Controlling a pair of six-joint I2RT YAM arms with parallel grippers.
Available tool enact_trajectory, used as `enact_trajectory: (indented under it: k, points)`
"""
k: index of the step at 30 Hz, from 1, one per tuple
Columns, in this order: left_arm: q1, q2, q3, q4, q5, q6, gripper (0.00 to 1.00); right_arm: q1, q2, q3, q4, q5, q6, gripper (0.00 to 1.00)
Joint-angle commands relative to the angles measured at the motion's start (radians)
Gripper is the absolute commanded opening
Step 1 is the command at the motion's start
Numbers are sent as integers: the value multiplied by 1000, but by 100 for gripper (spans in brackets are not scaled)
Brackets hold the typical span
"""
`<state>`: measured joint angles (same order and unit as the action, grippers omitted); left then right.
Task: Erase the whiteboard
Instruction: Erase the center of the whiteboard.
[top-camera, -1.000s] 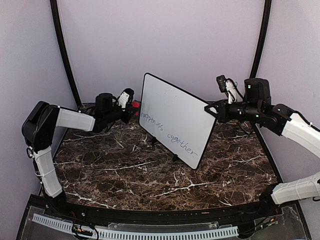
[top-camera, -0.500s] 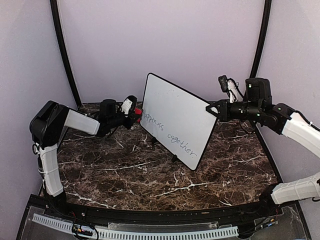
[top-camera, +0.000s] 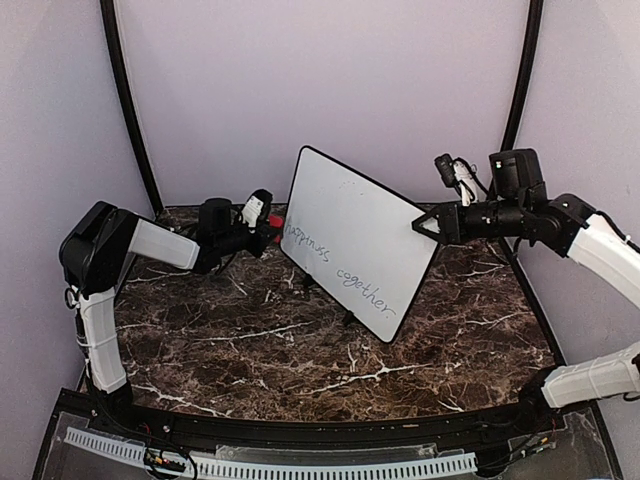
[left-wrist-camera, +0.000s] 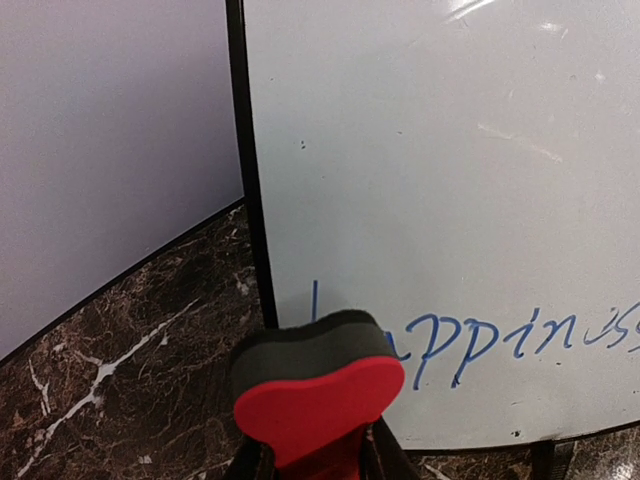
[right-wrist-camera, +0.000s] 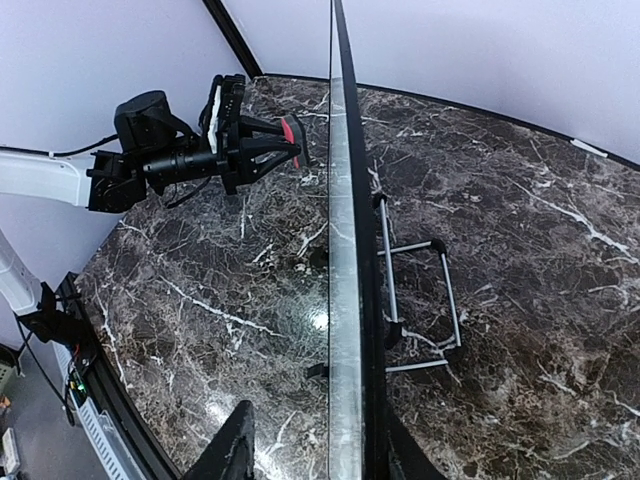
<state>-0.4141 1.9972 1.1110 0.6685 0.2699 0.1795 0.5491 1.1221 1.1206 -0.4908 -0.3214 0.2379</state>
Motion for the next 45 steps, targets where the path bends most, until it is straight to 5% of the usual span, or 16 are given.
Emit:
enact_trajectory:
  k: [1, 11, 24, 38, 45]
  points:
    - [6, -28, -10, 37, 7, -13, 12, -5, 39, 116, -83, -27, -15, 39]
    - [6, -48, -34, 62, 8, -31, 12, -49, 220, 354, -255, -23, -29, 47]
    - [6, -68, -11, 26, 46, -30, 13, -97, 228, 283, -212, 21, 4, 48]
    - [6, -61, 16, -65, 45, 42, 14, -101, 412, 400, -231, -130, 29, 49]
    - [6, -42, 8, -66, 43, 56, 13, -103, 445, 460, -249, -77, 15, 48]
